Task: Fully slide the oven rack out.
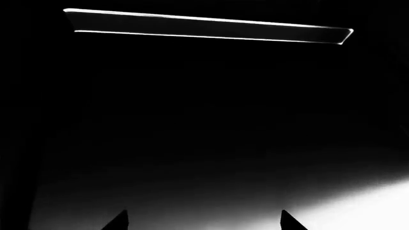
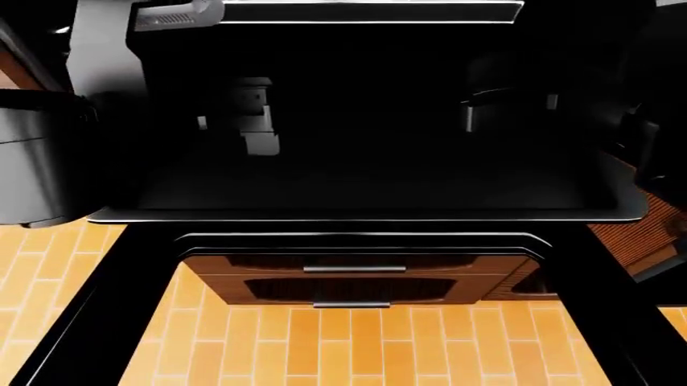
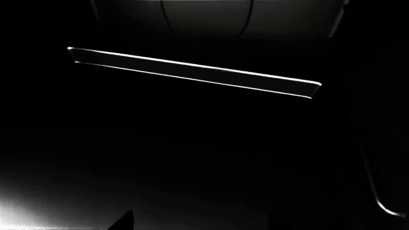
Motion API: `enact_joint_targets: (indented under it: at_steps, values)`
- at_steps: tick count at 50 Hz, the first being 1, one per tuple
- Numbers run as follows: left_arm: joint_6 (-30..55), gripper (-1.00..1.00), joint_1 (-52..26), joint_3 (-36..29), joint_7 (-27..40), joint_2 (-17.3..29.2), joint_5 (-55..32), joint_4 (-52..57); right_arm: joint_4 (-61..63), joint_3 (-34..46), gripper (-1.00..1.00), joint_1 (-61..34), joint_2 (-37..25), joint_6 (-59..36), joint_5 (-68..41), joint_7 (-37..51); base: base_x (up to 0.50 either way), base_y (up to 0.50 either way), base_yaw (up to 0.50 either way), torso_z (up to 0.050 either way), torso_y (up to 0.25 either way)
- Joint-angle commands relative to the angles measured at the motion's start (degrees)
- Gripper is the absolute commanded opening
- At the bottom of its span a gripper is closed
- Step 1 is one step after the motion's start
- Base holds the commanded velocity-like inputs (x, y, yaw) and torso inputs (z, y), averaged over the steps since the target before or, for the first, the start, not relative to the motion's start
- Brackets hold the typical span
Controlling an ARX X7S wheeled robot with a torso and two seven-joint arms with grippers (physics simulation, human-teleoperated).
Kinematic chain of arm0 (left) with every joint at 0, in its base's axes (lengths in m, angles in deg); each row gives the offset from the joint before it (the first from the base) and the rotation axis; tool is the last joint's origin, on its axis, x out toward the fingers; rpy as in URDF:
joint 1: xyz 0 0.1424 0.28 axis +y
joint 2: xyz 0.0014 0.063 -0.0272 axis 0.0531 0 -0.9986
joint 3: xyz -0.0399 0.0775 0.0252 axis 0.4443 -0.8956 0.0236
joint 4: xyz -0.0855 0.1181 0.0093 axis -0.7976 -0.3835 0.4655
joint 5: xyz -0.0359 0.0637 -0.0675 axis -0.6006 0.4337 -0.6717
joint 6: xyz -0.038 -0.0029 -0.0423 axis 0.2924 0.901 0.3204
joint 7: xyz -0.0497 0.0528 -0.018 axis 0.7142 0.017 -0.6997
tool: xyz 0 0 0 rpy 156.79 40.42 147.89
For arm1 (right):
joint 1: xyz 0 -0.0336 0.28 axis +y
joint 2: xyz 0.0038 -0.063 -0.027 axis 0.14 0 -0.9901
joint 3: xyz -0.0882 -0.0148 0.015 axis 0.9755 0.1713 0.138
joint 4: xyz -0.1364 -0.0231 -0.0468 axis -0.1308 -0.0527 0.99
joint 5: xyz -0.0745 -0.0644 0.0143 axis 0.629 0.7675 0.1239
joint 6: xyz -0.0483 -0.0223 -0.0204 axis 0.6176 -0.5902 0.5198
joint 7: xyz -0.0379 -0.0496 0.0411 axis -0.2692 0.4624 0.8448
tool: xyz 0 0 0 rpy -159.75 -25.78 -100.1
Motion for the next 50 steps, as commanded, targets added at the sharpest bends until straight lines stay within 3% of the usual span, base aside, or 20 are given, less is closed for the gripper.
enact_joint_targets:
  at_steps: [1, 19, 50]
  values:
    - [1.1, 1.00, -1.0, -2.4, -5.8, -2.4, 6.7, -6.4, -6.3, 2.3, 1.00, 0.3, 2.8, -0.5, 3.2, -2.8, 0.00, 0.00, 0.00, 0.000, 0.000]
    - [0.3, 1.00, 0.8, -5.6, -13.6, -3.4, 16.4, -10.9, -13.1, 5.3, 1.00, 0.6, 6.6, -0.7, 8.9, -7.4, 0.00, 0.00, 0.00, 0.000, 0.000]
    - [-1.8, 1.00, 2.5, -8.3, -18.3, -4.1, 22.7, -15.4, -17.6, 9.0, 1.00, 4.5, 7.8, -0.9, 4.6, -2.1, 0.00, 0.00, 0.00, 0.000, 0.000]
